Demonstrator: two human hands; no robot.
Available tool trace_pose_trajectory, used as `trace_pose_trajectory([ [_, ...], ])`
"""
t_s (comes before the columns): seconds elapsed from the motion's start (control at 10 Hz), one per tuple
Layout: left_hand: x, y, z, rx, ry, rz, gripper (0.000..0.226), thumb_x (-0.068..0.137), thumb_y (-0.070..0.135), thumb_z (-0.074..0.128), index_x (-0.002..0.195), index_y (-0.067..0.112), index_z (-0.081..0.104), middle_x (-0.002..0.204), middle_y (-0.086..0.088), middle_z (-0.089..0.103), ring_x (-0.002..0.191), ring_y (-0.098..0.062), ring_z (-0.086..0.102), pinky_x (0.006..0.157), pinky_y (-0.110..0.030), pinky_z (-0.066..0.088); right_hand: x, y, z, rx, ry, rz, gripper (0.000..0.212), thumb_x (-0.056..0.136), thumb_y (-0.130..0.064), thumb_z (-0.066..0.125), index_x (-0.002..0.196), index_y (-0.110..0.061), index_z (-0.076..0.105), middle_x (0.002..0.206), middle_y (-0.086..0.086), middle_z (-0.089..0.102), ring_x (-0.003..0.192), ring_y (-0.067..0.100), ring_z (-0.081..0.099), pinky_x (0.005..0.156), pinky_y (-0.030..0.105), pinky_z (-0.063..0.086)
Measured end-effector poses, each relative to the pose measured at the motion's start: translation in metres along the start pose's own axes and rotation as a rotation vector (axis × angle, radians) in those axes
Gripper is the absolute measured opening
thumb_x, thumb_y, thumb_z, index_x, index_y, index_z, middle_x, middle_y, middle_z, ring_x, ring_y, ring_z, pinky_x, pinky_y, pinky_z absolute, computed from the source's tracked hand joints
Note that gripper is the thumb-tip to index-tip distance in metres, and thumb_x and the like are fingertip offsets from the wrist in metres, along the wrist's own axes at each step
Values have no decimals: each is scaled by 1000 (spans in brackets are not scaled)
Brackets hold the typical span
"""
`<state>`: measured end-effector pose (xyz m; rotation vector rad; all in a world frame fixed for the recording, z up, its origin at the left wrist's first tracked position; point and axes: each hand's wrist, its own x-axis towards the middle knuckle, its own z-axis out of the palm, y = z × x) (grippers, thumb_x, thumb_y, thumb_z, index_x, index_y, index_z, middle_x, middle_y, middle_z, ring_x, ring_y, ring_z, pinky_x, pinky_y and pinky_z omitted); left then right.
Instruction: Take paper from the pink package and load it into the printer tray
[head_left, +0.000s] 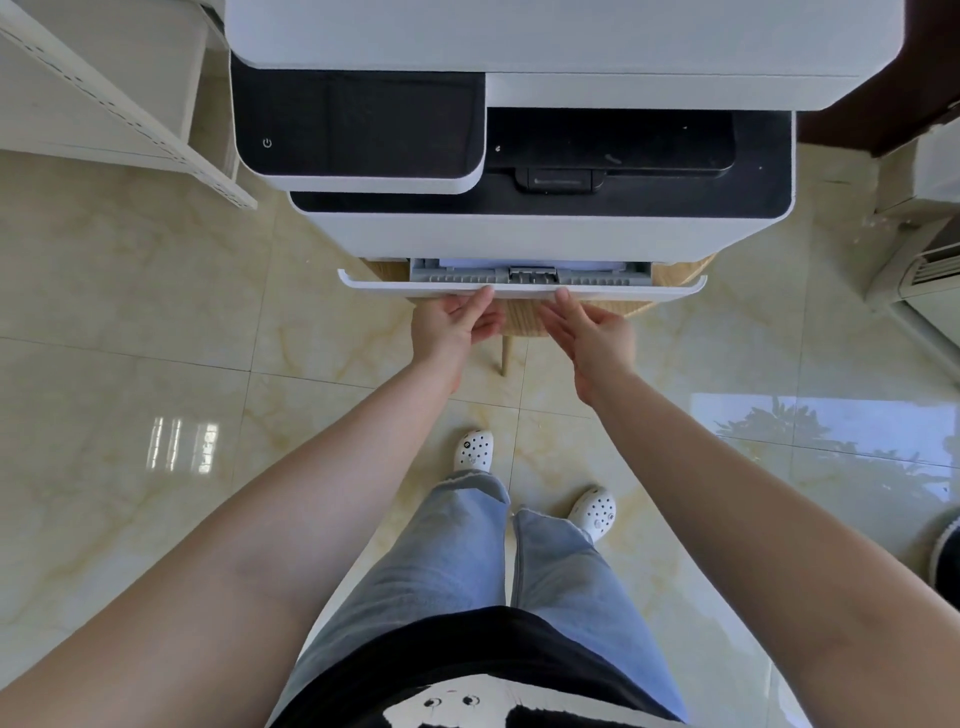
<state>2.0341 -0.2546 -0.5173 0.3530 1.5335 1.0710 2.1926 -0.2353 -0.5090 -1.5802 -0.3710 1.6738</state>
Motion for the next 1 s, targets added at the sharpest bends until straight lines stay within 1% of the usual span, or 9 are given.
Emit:
trace_pose_trajectory([
  [0.1,4,-3,-1,27,-1,24,26,85,26,70,91,1,68,74,-5,75,66,-16,73,60,-21,58,5,-1,1,-63,17,-48,34,75,-28,79,94,-2,70,84,8,78,86,20,74,72,22,57],
  [0.2,9,-5,0,34,19,50,23,83,28,72,83,6,69,68,-2,75,64,-17,73,58,-22,57,11,-2,1,-133,4,-92,28,75,-31,79,87,-7,70,81,6,78,83,21,75,71,23,58],
  [0.3,22,6,7,15,34,91,21,81,28,74,78,8,69,65,-1,75,63,-17,73,56,-23,57,21,-12,8,-159,-1,-149,28,73,-31,80,84,-8,69,77,5,77,81,20,75,69,22,57],
  [0.4,30,7,11,0,27,112,22,78,28,76,72,8,68,64,-3,74,63,-18,72,57,-24,56,29,-16,10,-193,-17,-171,32,72,-31,82,86,-5,69,73,3,77,80,20,75,70,24,58],
  [0.6,31,3,10,-16,18,117,22,80,28,75,78,7,70,66,-2,75,64,-17,73,57,-22,56,27,-13,11,-202,2,-188,31,71,-35,81,84,-9,69,71,1,77,77,19,75,69,25,59],
  [0.8,26,5,12,0,20,125,19,81,27,74,81,8,69,72,-7,73,65,-18,73,59,-23,57,24,-14,11,-202,8,-183,31,71,-37,81,83,-11,70,76,5,77,78,19,75,70,25,59],
  [0.9,24,7,12,-1,23,129,19,82,27,73,81,9,69,74,-9,73,66,-18,72,60,-23,57,23,-15,11,-216,7,-180,32,71,-39,80,83,-12,69,78,6,77,77,18,75,69,25,59],
  [1.0,24,8,13,26,-3,106,17,82,26,73,79,11,67,79,-8,72,70,-17,71,62,-22,56,21,-13,13,-252,1,-174,34,74,-39,78,87,-10,67,82,9,75,75,17,75,65,23,58],
])
